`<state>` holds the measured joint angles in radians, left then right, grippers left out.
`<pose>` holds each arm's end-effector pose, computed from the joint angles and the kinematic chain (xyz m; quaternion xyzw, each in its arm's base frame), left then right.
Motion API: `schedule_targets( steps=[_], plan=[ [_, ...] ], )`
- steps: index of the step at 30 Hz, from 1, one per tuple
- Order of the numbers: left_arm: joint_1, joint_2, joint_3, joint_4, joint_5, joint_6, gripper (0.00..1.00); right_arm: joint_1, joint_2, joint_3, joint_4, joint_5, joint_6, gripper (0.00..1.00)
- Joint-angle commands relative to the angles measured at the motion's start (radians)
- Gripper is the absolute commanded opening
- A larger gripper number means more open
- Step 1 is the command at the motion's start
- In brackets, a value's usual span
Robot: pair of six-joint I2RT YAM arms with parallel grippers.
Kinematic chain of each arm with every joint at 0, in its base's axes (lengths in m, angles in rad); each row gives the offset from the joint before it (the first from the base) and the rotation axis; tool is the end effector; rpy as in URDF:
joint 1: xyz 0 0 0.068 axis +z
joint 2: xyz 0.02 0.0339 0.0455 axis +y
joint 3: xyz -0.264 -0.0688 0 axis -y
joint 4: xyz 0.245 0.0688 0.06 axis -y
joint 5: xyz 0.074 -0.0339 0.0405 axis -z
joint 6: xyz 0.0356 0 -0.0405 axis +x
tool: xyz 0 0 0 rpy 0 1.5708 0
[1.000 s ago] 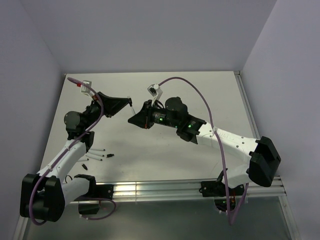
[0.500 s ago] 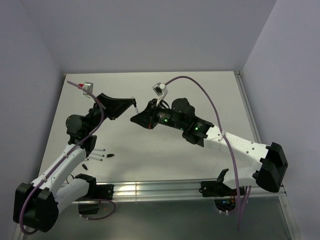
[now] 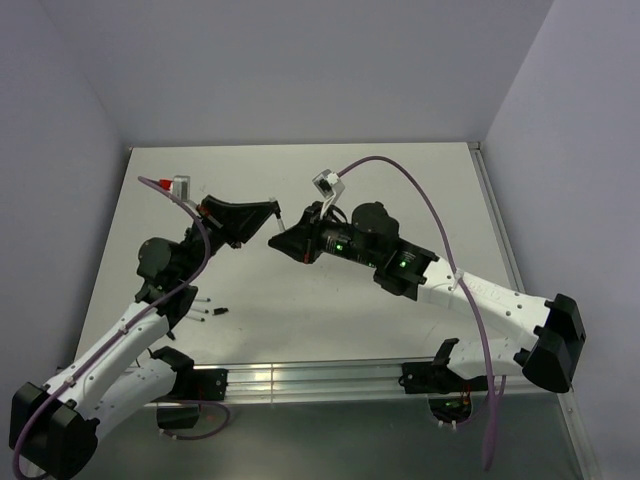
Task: Insert the pens into the pen caps
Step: Insert the pen cap onto the pen, then press the pen cap onto the pen.
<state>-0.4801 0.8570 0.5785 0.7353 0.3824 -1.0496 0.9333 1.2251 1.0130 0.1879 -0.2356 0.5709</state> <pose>0.1671 -0.1020 0.3506 0.0090 0.5434 -0.6495 0.5317 0.1667 0.2390 0.3663 -0.2088 0.6842 0.5353 0.4491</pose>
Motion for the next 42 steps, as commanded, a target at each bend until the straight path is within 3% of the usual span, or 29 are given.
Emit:
schedule_targets(
  steps=[1, 14, 23, 38, 42],
  plan=[
    [-0.057, -0.006, 0.003, -0.040, 0.107, 0.056, 0.00, -0.019, -0.056, 0.010, 0.122, 0.105, -0.039, 0.00],
    [-0.086, 0.022, -0.025, 0.033, 0.240, 0.057, 0.00, -0.082, -0.091, -0.027, 0.269, -0.097, -0.030, 0.00],
    [-0.106, 0.034, -0.066, 0.177, 0.305, 0.026, 0.00, -0.113, -0.098, -0.042, 0.390, -0.234, 0.023, 0.00],
    [-0.192, 0.040, -0.023, 0.116, 0.365, 0.092, 0.01, -0.202, -0.108, -0.071, 0.625, -0.422, 0.236, 0.00],
    [-0.206, 0.013, -0.009, 0.007, 0.328, 0.135, 0.00, -0.211, -0.133, -0.036, 0.483, -0.346, 0.163, 0.00]
  ],
)
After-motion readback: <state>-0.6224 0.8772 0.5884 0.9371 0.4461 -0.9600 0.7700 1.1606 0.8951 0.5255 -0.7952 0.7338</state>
